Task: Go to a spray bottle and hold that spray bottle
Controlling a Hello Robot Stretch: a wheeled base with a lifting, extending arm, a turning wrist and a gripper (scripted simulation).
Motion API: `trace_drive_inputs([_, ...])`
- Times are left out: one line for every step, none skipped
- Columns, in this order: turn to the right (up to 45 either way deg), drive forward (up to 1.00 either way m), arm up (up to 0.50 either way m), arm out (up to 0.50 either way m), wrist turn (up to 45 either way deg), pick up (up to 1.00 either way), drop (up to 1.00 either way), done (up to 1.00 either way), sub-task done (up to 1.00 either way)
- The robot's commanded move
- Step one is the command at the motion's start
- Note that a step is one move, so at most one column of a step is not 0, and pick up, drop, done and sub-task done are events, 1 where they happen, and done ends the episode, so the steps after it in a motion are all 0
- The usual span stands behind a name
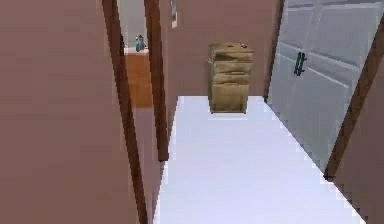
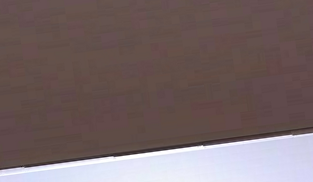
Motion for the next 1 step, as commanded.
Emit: trace_drive_inputs([3.0,0.0,0.0,0.0,0.0,0.0,0.0,0.0,0.0])
